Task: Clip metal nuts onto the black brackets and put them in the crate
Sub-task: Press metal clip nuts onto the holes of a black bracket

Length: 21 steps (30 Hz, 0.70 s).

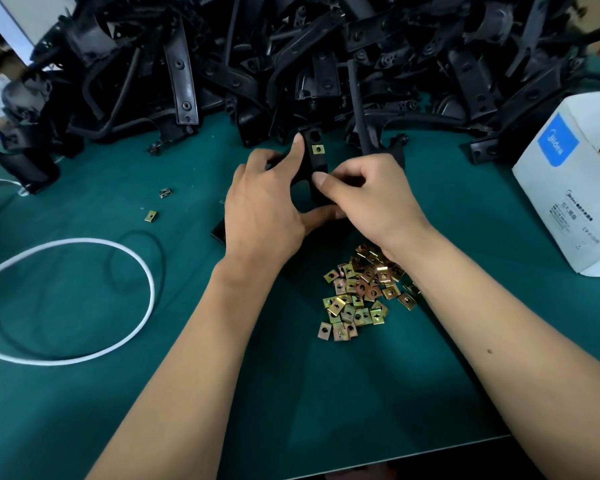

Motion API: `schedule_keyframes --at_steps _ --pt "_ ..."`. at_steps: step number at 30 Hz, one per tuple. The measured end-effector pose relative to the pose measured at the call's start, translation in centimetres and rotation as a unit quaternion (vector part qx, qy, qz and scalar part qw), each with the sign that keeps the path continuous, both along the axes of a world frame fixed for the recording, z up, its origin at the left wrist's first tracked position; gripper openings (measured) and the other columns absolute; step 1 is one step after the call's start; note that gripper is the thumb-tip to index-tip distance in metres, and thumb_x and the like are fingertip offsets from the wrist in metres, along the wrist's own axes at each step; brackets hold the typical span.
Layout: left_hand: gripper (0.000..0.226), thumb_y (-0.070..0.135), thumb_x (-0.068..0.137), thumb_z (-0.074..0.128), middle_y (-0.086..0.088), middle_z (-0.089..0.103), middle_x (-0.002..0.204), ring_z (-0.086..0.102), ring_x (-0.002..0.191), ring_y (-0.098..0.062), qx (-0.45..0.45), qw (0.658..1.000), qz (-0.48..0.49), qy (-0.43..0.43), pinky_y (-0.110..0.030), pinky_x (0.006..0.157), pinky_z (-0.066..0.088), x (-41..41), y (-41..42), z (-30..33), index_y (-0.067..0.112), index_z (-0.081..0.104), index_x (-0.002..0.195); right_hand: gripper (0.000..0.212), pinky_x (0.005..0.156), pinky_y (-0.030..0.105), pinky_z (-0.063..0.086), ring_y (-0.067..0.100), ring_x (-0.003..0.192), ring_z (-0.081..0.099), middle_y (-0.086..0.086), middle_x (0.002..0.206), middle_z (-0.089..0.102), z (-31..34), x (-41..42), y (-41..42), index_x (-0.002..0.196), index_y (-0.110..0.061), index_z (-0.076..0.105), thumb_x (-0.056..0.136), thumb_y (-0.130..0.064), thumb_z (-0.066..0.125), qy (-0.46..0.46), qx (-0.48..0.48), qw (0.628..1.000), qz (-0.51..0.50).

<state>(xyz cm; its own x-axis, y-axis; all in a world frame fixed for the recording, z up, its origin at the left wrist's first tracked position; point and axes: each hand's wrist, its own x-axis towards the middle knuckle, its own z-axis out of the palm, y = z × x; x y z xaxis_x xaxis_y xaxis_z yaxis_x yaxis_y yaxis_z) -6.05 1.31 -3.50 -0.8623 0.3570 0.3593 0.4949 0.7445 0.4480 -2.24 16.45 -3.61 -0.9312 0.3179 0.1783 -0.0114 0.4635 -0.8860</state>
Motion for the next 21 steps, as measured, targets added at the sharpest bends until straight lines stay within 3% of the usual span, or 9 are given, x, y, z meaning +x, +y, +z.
schedule_keyframes --at_steps 2,4,6,9,11,14,15,19,21 --pt "0.105 0.07 0.071 0.077 -0.007 0.052 0.138 0.052 0.122 -0.028 -0.014 1.0 0.01 0.019 -0.046 0.101 0.049 0.5 0.5 0.2 0.028 0.038 0.159 0.032 0.065 0.048 0.061 0.02 0.068 0.072 0.001 0.066 0.071 0.1 -0.1 -0.2 0.072 -0.013 0.075 0.086 -0.042 0.077 0.011 0.0 1.0 -0.021" --pt "0.111 0.069 0.067 0.082 -0.006 0.049 0.14 0.051 0.125 -0.027 -0.016 1.0 0.004 0.012 -0.044 0.103 0.048 0.8 0.7 0.7 0.029 0.035 0.16 0.025 0.059 0.043 0.062 0.014 0.064 0.071 -0.006 0.064 0.071 0.2 -0.1 0.1 0.073 -0.017 0.077 0.086 -0.039 0.079 0.019 -0.009 0.998 -0.052" --pt "0.11 0.064 0.064 0.087 -0.004 0.049 0.138 0.051 0.126 -0.021 0.025 0.999 -0.015 -0.016 -0.037 0.106 0.046 1.0 0.6 1.4 0.03 0.04 0.157 0.019 0.066 0.036 0.06 0.008 0.067 0.07 -0.009 0.068 0.072 0.4 0.1 0.7 0.079 -0.02 0.077 0.089 -0.036 0.077 0.028 0.004 0.996 -0.079" --pt "0.089 0.038 0.072 0.092 -0.001 0.057 0.131 0.056 0.12 -0.016 0.102 0.994 -0.022 -0.03 -0.027 0.106 0.046 0.9 0.8 2.7 0.024 0.053 0.151 0.016 0.077 0.042 0.059 0.016 0.074 0.072 -0.002 0.077 0.074 1.4 0.5 0.9 0.087 -0.015 0.073 0.094 -0.03 0.072 0.054 -0.028 0.994 -0.093" --pt "0.074 0.028 0.077 0.088 0.002 0.063 0.132 0.059 0.122 -0.01 0.153 0.987 -0.019 -0.037 -0.028 0.107 0.048 1.3 1.8 3.7 0.023 0.058 0.146 0.018 0.076 0.044 0.06 0.017 0.074 0.071 0.0 0.078 0.072 2.4 1.1 1.1 0.086 -0.013 0.066 0.096 -0.027 0.069 0.088 -0.05 0.989 -0.105" --pt "0.056 0.029 0.086 0.079 0.007 0.067 0.131 0.059 0.124 -0.003 0.24 0.97 -0.028 -0.027 -0.027 0.105 0.049 2.9 4.2 5.6 0.02 0.063 0.139 0.019 0.064 0.012 0.044 -0.001 0.068 0.06 -0.01 0.072 0.062 4.8 2.8 1.9 0.084 -0.014 0.059 0.098 -0.026 0.066 0.144 0.005 0.978 -0.152" --pt "0.053 0.031 0.088 0.075 0.008 0.067 0.131 0.059 0.124 -0.001 0.261 0.964 -0.049 -0.025 -0.026 0.105 0.049 4.2 6.3 6.3 0.019 0.064 0.138 0.019 0.061 0.009 0.039 -0.005 0.067 0.057 -0.012 0.07 0.059 5.8 4.5 3.4 0.086 -0.014 0.058 0.099 -0.025 0.065 0.162 0.031 0.97 -0.18" --pt "0.051 0.035 0.091 0.069 0.006 0.066 0.132 0.059 0.124 -0.003 0.292 0.948 -0.129 -0.013 -0.028 0.106 0.048 8.5 12.0 8.7 0.017 0.064 0.139 0.016 0.06 0.012 0.036 -0.005 0.063 0.05 -0.015 0.066 0.051 8.8 9.8 7.1 0.089 -0.016 0.053 0.1 -0.026 0.06 0.205 0.087 0.939 -0.264" --pt "0.053 0.036 0.09 0.068 0.002 0.067 0.129 0.061 0.12 -0.008 0.296 0.935 -0.194 -0.019 -0.031 0.104 0.049 12.1 16.1 9.6 0.014 0.064 0.138 0.014 0.066 0.014 0.041 -0.002 0.067 0.053 -0.014 0.07 0.056 9.7 14.4 11.0 0.088 -0.019 0.055 0.098 -0.028 0.06 0.226 0.116 0.908 -0.334"
